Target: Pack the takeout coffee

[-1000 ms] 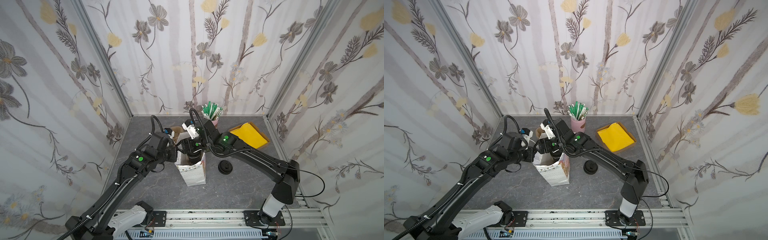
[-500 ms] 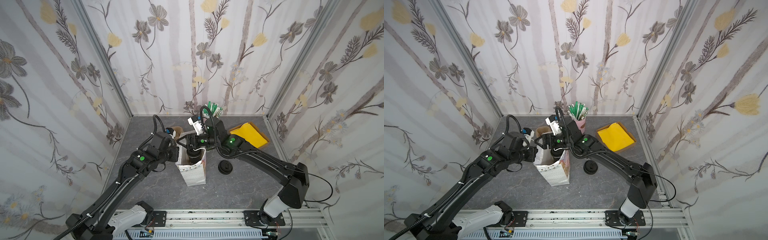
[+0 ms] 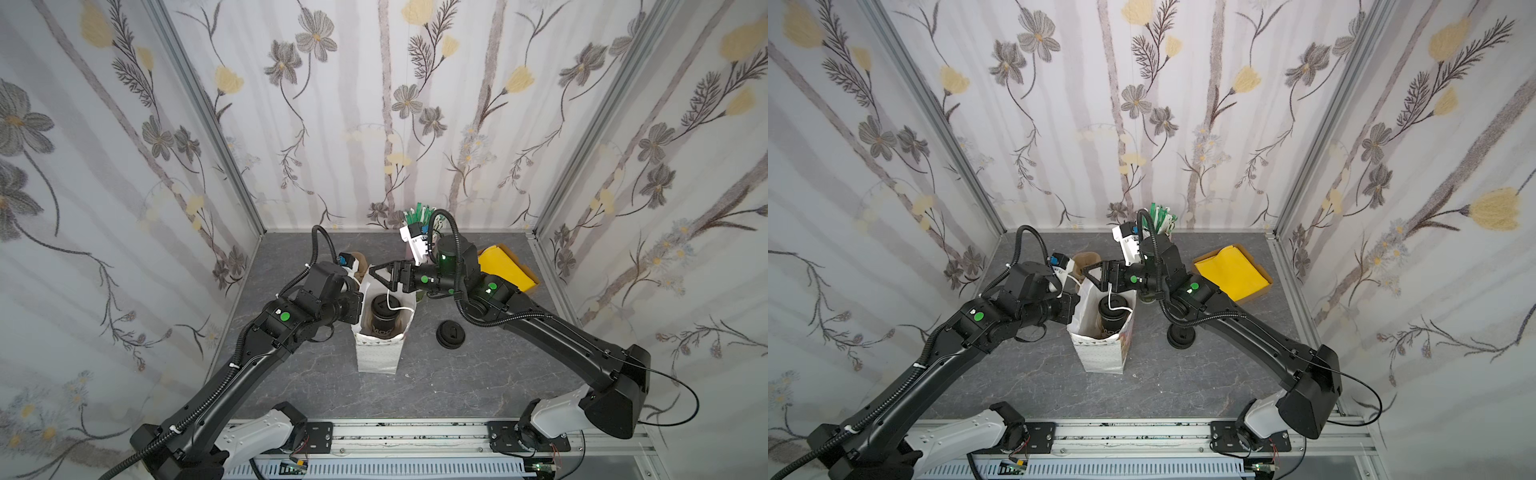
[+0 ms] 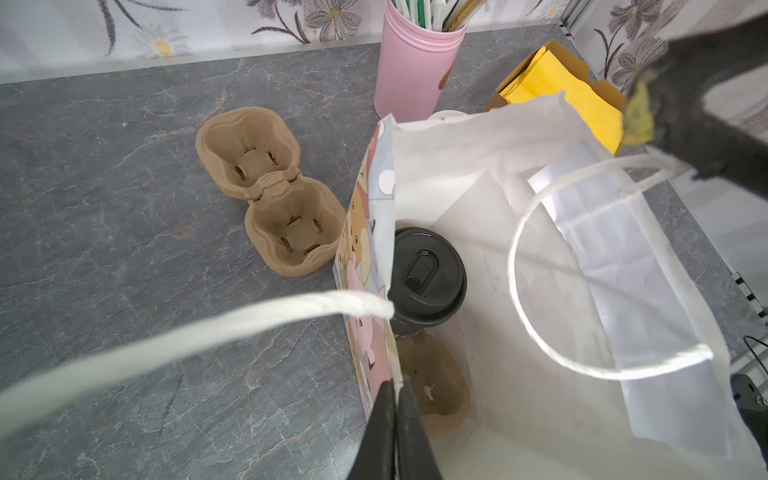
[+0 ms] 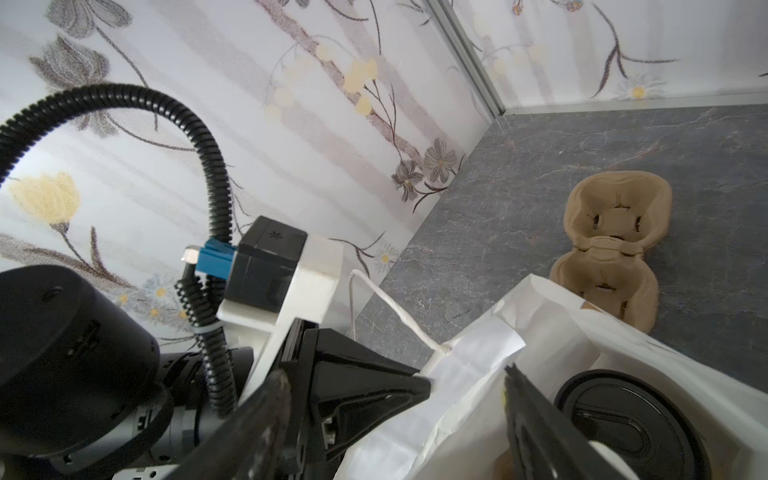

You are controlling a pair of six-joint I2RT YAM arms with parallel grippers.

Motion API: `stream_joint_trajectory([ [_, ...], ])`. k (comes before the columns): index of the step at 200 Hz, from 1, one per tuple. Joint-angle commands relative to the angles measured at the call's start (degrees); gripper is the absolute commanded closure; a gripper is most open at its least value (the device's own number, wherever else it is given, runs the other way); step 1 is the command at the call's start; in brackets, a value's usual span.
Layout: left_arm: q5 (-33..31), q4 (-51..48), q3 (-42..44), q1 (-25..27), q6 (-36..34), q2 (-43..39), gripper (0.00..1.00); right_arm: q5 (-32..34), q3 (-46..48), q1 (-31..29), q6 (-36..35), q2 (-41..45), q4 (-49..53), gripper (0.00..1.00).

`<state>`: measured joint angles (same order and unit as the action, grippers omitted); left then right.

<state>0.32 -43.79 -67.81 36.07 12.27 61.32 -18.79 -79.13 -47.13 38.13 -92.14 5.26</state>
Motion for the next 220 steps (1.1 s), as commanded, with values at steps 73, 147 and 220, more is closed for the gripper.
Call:
stream_joint_trajectory([
  [73,-2.29,0.27,0.66,0.27,4.62,-1.25,0.61,6.31,-1.34,4.94,-3.18,4.75,15.03,0.22],
  [147,-1.81,-0.05,-2.24,0.24,8.88,-2.6,0.21,10.08,-2.64,5.04,-3.41,7.9,32.6,0.23],
  [220,-5.41,-1.95,-5.92,0.16,12.49,-6.19,0.13,14.43,-1.98,6.44,-2.45,8.83,35.63,0.23],
])
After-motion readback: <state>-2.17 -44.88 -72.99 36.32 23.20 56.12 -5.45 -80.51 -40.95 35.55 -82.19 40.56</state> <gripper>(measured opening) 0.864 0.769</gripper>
